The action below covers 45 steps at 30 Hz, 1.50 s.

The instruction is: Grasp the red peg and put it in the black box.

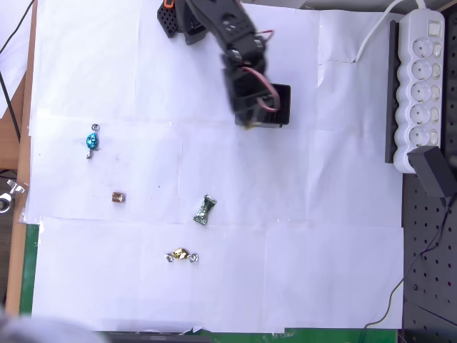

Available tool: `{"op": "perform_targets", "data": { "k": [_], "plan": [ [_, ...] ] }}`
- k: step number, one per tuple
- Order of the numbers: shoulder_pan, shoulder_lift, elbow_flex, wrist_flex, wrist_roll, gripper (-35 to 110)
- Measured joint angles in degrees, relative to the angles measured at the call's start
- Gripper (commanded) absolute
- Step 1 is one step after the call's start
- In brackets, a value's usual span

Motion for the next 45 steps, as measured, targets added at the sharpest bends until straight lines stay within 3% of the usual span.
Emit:
{"op": "perform_targets", "data": {
  "k": [8, 20, 32, 45],
  "plan": [
    [13.4, -29.6, -32.1, 4.0, -5.4, 0],
    [15.5, -54.1, -52.4, 12.7, 2.6, 0],
    [16.5, -58.2, -59.7, 20.8, 3.2, 0],
    [16.5, -58.2, -60.2, 21.4, 3.2, 0]
  ]
}}
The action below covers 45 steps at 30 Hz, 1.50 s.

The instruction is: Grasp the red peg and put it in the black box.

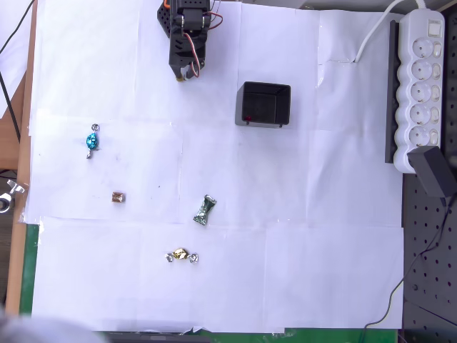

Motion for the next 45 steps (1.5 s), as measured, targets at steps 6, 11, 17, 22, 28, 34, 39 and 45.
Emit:
{"op": "perform_targets", "data": {
  "k": [6, 11, 17, 22, 28, 34, 39, 45],
  "plan": [
    [0.0, 0.0, 0.0, 0.0, 2.2, 0],
    [0.0, 0.0, 0.0, 0.0, 2.7, 0],
    [-0.2, 0.0, 0.0, 0.0, 2.7, 0],
    [-3.1, 0.0, 0.0, 0.0, 2.7, 0],
    [-3.3, 0.0, 0.0, 0.0, 2.7, 0],
    [-3.3, 0.0, 0.0, 0.0, 2.7, 0],
    [-3.3, 0.0, 0.0, 0.0, 2.7, 0],
    [-3.3, 0.0, 0.0, 0.0, 2.7, 0]
  ]
}}
